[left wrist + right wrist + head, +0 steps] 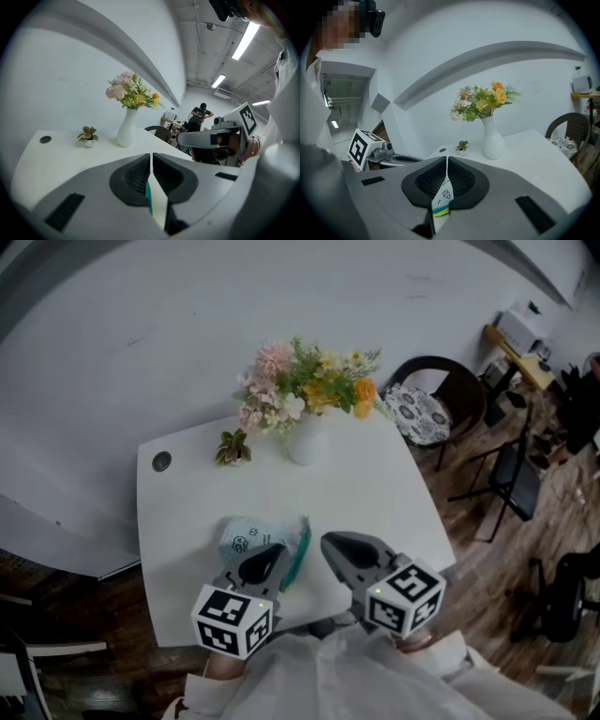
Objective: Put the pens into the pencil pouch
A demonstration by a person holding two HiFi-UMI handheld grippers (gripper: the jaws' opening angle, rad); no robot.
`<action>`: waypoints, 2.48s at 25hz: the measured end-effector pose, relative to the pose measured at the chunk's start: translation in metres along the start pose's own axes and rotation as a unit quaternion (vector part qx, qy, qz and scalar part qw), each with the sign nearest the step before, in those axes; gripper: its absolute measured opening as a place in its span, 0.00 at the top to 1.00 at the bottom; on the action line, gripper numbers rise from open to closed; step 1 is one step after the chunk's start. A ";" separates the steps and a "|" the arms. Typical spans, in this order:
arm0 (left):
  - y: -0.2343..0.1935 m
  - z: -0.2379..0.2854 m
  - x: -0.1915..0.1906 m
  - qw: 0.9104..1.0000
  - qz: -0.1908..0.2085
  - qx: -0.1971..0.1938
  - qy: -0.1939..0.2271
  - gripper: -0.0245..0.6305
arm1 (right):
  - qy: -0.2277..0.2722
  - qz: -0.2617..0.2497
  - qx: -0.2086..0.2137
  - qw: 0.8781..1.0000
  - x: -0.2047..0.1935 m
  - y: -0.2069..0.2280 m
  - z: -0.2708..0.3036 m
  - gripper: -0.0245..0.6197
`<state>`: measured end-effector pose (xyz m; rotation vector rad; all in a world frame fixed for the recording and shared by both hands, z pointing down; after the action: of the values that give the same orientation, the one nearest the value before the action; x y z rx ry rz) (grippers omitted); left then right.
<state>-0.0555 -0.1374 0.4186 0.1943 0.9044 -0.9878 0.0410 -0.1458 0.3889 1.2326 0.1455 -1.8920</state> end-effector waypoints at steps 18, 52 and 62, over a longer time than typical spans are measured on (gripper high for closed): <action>0.001 -0.014 0.013 0.999 -0.016 -0.011 0.034 0.95 | 0.011 -0.036 0.009 0.999 0.019 -0.012 0.003 0.94; 0.009 0.001 0.002 1.000 -0.015 -0.014 -0.002 0.95 | -0.023 -0.022 0.015 0.999 -0.002 -0.010 0.006 0.95; 0.006 -0.002 -0.005 1.000 -0.014 -0.013 -0.012 0.95 | -0.035 -0.010 0.019 0.999 -0.010 -0.010 0.006 0.95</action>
<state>-0.0529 -0.1302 0.4195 0.1481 0.8985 -1.0013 0.0310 -0.1368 0.3962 1.1926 0.0862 -1.9608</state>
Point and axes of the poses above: the fingertips, and each gripper's own axes: z forward along the fingers, y to its right, x out of its top, the point moved 2 cm from there along -z, backward along the fingers, and after that the axes turned 13 degrees about -y, right-handed, at the moved point
